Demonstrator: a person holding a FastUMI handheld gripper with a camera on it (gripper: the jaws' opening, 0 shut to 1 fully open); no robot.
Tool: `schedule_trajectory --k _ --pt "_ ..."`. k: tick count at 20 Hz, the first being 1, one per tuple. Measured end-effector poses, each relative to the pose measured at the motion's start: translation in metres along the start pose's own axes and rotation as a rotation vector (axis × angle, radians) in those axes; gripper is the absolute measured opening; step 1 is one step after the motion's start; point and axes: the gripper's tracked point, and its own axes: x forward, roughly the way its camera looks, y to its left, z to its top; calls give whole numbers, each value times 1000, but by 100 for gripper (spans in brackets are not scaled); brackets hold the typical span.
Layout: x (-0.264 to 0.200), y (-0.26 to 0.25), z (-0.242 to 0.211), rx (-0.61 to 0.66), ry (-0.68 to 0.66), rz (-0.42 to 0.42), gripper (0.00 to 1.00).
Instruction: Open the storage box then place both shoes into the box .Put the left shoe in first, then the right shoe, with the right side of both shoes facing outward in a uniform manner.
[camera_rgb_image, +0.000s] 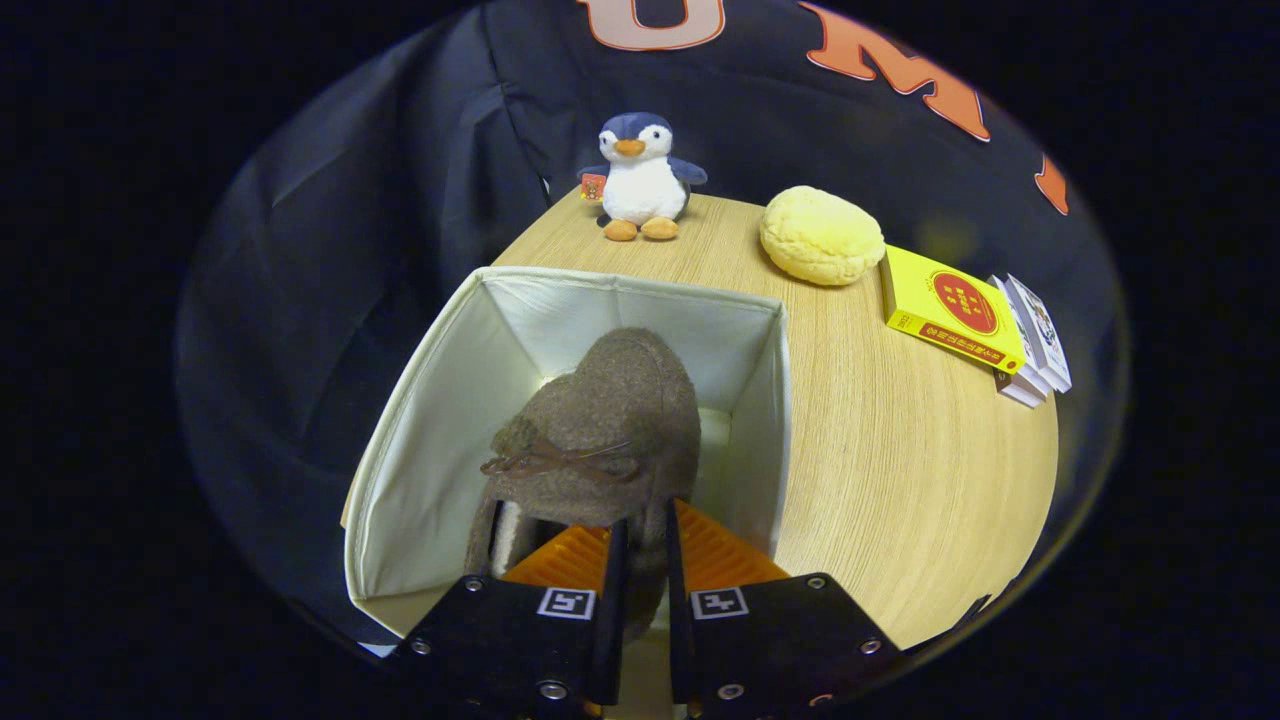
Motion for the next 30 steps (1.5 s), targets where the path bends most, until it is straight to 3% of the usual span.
schedule_trajectory --k 4,9,12,16,24,30 --pt "-35 -4 12 51 -51 89 29" --pt "-97 -39 62 40 -286 115 47" --pt "-134 -73 79 68 -393 87 58" --pt "-182 -114 108 88 -573 82 65" --pt "-252 -215 119 121 -816 -58 80" --pt "-318 -247 136 111 -1009 -78 92"
